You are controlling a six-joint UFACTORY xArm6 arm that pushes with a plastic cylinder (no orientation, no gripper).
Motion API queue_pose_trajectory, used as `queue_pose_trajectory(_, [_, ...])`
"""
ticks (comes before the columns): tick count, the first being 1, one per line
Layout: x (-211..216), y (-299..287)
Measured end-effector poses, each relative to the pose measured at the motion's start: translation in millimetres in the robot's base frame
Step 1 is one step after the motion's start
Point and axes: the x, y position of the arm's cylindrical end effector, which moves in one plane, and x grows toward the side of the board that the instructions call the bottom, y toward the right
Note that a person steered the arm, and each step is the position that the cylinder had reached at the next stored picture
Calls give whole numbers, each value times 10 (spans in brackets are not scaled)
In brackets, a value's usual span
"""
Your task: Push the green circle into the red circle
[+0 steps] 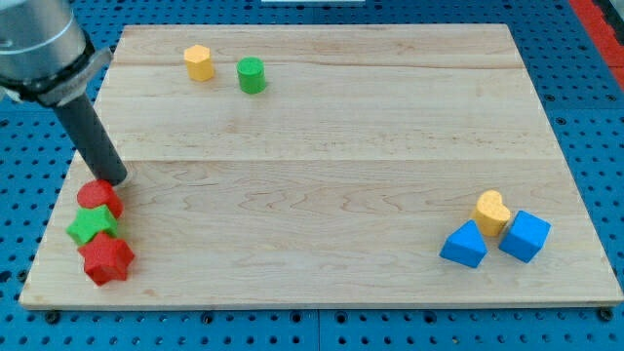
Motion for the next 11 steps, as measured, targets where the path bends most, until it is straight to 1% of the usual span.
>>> queue_pose_trajectory(1, [-59, 152])
queue_pose_trajectory(3, [-1335, 2058])
queue_pose_trajectory(4, [-1948, 2435])
queue_pose_trajectory(5, [-2199, 1852])
queue_pose_trajectory(6, [-1627, 1156])
queue_pose_trajectory(7, [-839, 1152])
queue_pose_trajectory(8, [-405, 1002])
queue_pose_trajectory(9, [-890, 1393])
queue_pose_trajectory(10, [-1490, 1402])
queue_pose_trajectory(11, [-1383, 1126])
